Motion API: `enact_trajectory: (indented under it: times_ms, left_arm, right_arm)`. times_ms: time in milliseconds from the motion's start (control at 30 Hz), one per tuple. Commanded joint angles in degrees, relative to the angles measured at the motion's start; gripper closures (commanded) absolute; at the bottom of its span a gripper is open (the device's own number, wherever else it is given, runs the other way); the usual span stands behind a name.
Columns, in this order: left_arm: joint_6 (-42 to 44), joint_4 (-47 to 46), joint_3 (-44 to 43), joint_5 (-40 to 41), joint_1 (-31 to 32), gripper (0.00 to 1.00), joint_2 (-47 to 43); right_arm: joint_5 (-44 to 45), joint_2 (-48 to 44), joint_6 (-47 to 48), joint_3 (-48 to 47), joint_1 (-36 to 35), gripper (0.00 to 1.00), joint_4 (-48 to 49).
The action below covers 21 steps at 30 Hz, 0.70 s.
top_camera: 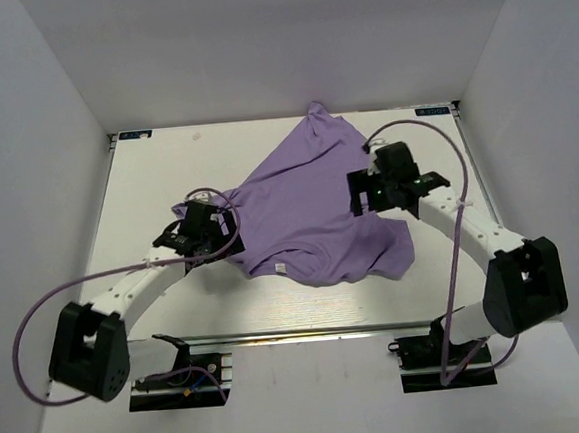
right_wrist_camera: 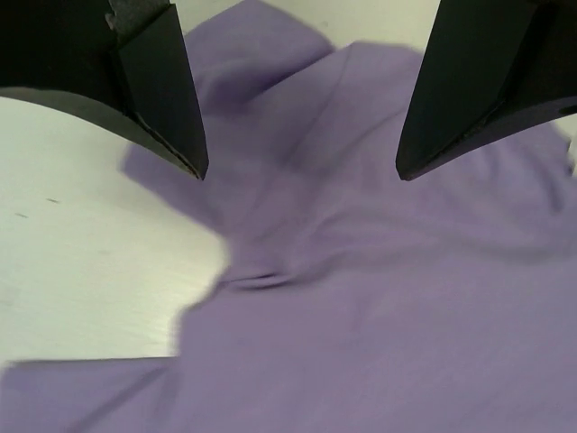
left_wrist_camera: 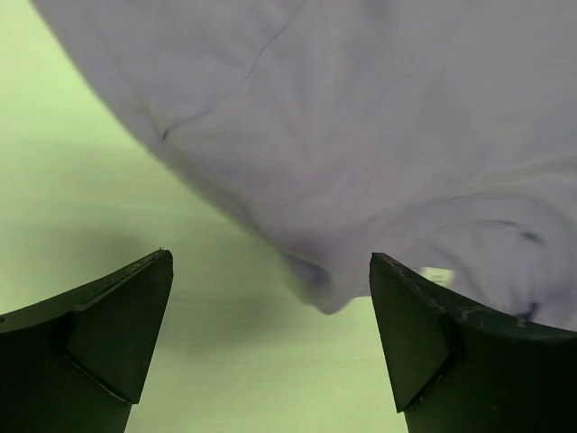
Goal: Fold and stack the t-shirts
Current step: Flatten out the tshirt
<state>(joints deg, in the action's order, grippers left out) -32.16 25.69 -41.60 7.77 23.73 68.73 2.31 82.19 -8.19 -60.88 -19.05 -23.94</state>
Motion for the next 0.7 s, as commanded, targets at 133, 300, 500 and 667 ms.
enact_trajectory:
  times_ms: [133, 300, 500, 667]
  left_arm:
    - [-5.1, -1.5, 1.8, -3.4, -0.8, 0.0, 3.1]
    - [-5.8, -2.7, 2.6, -2.8, -0.8, 0.01, 5.1]
    - [-7.0, -7.8, 3.8, -5.2, -0.8, 0.05, 9.5]
    - [-7.6, -7.8, 3.8, -5.7, -0.8, 0.17, 11.4]
  right_arm:
    - [-0.8, -1.9, 7.4, 5.3, -20.2, 0.1, 1.4]
    - [2.0, -1.5, 7.9, 11.0, -28.7, 0.12, 4.9]
    - [6.8, -2.7, 7.9, 17.5, -32.4, 0.14, 8.1]
    - [8.9, -2.5, 7.0, 19.4, -33.1, 0.15, 8.6]
